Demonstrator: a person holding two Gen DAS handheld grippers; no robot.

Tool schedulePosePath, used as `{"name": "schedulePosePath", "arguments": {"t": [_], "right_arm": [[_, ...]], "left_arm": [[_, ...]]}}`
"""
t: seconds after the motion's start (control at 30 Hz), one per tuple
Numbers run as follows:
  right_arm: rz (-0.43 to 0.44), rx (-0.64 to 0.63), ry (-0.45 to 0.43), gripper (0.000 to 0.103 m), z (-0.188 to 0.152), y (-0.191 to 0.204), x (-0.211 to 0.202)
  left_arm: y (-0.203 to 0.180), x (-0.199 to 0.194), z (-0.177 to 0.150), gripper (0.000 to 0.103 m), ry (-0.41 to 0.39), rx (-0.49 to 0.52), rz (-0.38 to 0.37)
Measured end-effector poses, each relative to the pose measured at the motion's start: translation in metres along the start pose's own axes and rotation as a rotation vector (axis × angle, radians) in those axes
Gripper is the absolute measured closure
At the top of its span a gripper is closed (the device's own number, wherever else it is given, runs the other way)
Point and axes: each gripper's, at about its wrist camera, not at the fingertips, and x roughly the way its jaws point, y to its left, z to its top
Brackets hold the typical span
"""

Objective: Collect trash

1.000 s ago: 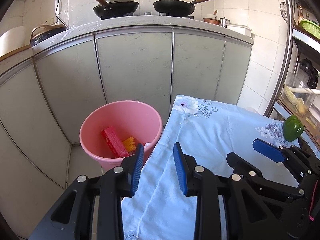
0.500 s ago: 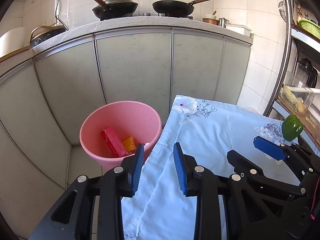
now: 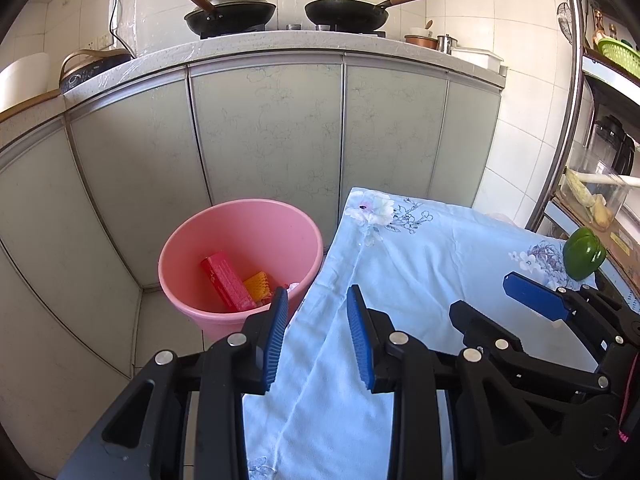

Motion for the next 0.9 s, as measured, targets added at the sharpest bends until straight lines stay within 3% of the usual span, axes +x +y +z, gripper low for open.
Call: {"name": "schedulePosePath", "arguments": {"t": [0.9], "right_arm": [[0.002,0.004,0.014,0.049,-0.001,-0.004,0.008]], "left_arm": [[0.004,0.013,0.002,0.073,0.024,-0.010,0.017]]}}
